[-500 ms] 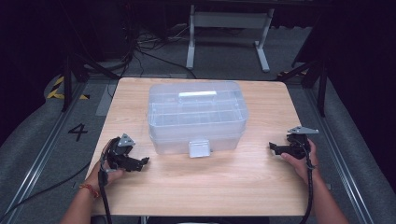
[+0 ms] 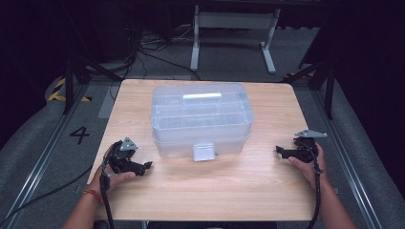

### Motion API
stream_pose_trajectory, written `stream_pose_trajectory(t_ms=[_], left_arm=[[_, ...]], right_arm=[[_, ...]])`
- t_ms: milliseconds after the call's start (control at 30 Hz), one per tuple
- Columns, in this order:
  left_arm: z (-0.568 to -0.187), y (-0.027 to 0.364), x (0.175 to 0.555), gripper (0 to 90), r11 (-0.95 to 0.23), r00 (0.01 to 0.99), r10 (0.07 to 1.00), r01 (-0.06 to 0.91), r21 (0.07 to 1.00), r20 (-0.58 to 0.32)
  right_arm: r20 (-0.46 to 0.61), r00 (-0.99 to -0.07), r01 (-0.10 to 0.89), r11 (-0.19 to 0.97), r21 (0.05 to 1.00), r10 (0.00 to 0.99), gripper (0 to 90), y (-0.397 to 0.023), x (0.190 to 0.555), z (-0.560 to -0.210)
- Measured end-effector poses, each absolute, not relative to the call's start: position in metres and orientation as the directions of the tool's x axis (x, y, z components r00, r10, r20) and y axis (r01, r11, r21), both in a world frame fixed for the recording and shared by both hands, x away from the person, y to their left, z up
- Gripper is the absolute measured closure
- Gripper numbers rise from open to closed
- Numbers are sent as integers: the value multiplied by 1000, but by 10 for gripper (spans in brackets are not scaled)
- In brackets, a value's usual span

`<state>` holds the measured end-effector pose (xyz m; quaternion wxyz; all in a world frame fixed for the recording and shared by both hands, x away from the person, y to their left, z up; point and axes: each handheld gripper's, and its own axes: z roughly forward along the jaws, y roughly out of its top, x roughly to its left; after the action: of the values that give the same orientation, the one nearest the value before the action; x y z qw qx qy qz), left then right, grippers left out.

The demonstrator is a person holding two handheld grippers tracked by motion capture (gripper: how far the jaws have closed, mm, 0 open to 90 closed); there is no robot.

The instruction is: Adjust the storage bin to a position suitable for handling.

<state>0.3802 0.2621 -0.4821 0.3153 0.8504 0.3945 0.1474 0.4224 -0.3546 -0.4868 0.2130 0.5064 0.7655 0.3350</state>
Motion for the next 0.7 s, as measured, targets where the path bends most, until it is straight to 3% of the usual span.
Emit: stream_pose_trajectory(t_ms=[133,700], left_arm=[[-482,262,380,4,-491,646,764,577,653,3],[-482,262,380,4,-490,645,764,578,653,2]], right_arm=[[64,-406,628,227,745,912,262,-359,420,-484],[-24,-524,464,309,831,852,303,-332,403,-438]])
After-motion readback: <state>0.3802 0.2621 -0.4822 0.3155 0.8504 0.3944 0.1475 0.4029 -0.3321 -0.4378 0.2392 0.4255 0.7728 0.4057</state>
